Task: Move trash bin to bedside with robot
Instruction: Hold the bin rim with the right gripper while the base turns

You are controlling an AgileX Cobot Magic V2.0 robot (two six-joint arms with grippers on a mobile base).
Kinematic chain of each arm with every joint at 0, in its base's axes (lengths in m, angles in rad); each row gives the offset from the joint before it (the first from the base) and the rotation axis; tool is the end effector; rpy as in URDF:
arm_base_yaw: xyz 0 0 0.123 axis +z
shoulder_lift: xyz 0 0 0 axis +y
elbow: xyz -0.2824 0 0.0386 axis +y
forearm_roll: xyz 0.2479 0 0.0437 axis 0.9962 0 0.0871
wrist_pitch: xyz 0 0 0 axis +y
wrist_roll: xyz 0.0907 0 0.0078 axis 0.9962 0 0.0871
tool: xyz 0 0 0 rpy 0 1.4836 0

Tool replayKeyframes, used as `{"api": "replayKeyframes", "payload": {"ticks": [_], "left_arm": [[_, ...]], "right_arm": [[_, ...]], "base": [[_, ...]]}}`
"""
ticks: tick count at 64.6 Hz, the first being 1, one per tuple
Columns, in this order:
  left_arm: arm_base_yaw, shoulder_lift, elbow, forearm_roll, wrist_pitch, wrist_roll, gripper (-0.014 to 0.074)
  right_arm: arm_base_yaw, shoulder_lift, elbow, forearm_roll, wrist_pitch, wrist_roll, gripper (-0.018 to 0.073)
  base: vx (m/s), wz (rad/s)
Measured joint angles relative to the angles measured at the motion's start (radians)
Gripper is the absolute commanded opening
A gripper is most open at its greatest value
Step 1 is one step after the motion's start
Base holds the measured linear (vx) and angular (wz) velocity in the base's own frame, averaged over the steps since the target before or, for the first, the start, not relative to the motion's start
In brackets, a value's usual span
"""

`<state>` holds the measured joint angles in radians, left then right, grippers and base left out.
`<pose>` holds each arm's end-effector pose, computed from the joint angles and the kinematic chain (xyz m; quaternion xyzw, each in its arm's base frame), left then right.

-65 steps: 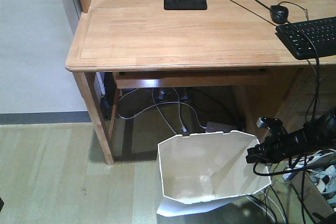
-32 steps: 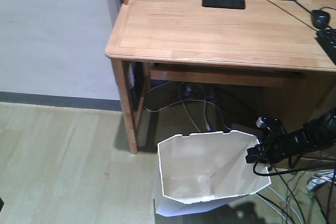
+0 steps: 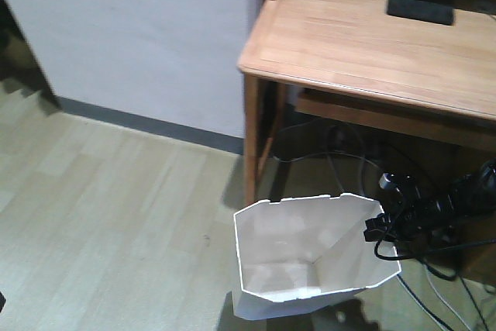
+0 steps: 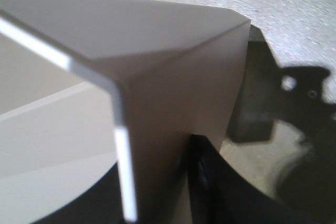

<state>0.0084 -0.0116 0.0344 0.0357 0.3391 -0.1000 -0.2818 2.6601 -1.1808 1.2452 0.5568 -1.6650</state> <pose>0.0536 0.0015 0.1716 -0.0334 0.7965 -0.0128 0.6036 0.3325 -0.0487 -0.1020 -0.0897 0.9616 0.2441 0.0875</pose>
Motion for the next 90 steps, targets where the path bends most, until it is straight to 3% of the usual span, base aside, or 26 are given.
{"api": "replayKeyframes", "payload": {"ticks": [90], "left_arm": [[0.000, 0.000, 0.000, 0.000, 0.000, 0.000, -0.0006]], "right_arm": [[0.001, 0.000, 0.000, 0.001, 0.001, 0.000, -0.0003]], "base": [[0.11, 0.57]]}}
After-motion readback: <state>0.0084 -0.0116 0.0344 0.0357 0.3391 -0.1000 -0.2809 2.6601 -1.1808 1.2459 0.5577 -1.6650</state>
